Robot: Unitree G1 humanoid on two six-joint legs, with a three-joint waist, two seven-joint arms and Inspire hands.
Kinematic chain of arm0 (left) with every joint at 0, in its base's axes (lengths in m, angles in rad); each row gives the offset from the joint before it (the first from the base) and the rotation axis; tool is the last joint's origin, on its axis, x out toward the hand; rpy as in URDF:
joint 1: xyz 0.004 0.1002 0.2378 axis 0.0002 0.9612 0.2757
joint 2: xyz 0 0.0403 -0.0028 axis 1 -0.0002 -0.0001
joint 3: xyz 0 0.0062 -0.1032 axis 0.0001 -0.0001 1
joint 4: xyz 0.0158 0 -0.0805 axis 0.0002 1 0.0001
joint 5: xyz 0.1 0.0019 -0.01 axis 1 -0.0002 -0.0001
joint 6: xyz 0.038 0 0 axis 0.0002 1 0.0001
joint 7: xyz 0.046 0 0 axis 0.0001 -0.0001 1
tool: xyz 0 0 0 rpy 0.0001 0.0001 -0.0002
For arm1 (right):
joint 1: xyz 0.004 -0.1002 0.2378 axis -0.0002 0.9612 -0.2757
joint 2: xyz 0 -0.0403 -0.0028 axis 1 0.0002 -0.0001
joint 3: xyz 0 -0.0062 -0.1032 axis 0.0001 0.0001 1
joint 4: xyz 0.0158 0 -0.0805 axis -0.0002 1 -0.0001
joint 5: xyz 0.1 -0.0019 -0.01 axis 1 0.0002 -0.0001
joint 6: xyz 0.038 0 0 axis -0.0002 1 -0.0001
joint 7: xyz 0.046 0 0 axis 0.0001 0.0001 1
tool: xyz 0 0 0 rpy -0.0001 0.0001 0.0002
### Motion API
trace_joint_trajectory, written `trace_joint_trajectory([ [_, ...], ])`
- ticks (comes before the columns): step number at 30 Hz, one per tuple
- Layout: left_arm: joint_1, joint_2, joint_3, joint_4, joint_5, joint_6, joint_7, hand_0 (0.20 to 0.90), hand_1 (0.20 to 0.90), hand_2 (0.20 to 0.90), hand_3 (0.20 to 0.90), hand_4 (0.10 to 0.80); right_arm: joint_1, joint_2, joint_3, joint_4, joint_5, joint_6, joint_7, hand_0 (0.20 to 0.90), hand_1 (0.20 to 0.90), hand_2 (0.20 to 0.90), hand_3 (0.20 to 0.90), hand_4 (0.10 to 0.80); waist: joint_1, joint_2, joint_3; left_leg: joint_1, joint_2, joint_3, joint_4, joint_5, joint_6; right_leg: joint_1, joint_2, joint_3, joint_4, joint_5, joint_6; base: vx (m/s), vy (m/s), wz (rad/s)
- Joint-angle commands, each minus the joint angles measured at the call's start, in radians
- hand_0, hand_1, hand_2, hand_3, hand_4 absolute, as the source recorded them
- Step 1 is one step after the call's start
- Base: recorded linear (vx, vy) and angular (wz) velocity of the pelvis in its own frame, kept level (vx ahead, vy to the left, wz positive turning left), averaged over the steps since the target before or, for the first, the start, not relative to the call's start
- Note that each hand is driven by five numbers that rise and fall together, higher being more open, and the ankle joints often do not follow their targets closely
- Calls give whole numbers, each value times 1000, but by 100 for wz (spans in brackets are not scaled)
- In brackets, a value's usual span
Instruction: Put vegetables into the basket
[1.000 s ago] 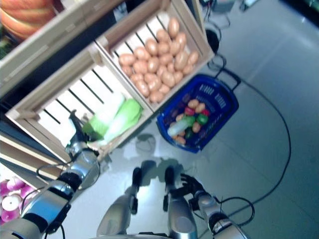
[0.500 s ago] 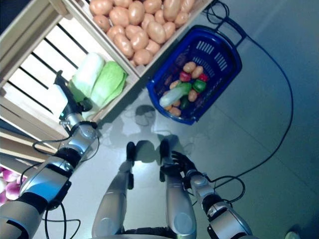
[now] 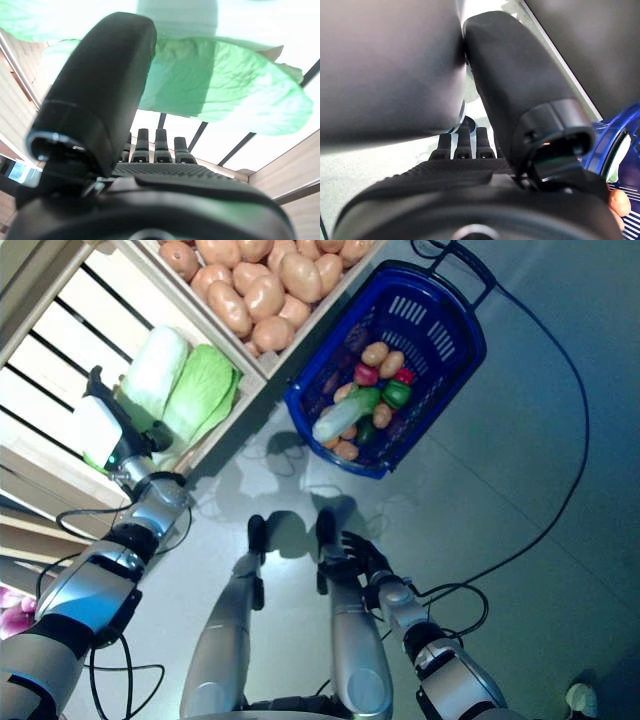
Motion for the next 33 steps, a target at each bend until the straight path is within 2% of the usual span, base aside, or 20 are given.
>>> trace_joint_trajectory([
  [1,-91,89,53,23,-40,-13,129,900,900,900,900,800,74,-40,22,-71,28,12,-57,900,900,900,900,800,-15,-24,-2,-120,-5,30,121,9,35,20,5,35,-51,30,-26,-32,26,-1],
  [11,-97,102,92,36,-121,-16,140,900,900,900,900,800,99,-50,30,-155,46,24,-96,900,900,900,900,800,-18,-42,-2,-170,-5,29,130,12,38,-31,10,26,-40,34,-26,0,0,0],
  [18,-81,100,88,4,-120,-2,152,900,900,900,900,800,121,-62,27,-206,32,33,-109,900,900,900,900,800,-22,-40,-2,-206,-7,31,140,10,39,-68,12,27,-31,34,-26,6,10,0],
  [29,-94,117,70,2,-128,21,90,900,900,900,900,800,146,-83,20,-226,22,16,-103,900,900,900,900,800,-26,-36,-2,-250,-15,30,160,1,42,-114,12,23,-10,31,-23,8,19,0],
  [30,-94,116,68,2,-131,23,88,794,794,794,794,729,146,-83,20,-225,22,15,-103,900,900,900,900,800,-26,-36,-2,-249,-15,30,159,1,43,-113,12,23,-11,32,-23,0,0,0],
  [31,-94,116,65,8,-141,30,84,404,404,404,404,469,144,-81,18,-218,22,11,-101,900,900,900,900,800,-26,-35,-2,-248,-17,30,160,1,42,-111,12,24,-13,33,-22,0,0,0],
  [32,-94,115,65,13,-141,34,78,300,300,300,300,400,143,-82,18,-206,22,1,-97,900,900,900,900,800,-25,-34,-2,-247,-17,29,161,1,42,-111,11,23,-11,33,-21,0,0,0],
  [33,-94,115,65,14,-140,34,76,300,300,300,300,400,142,-82,18,-202,22,-2,-95,900,900,900,900,800,-25,-33,-2,-247,-17,29,161,0,42,-111,11,23,-11,32,-21,0,0,0],
])
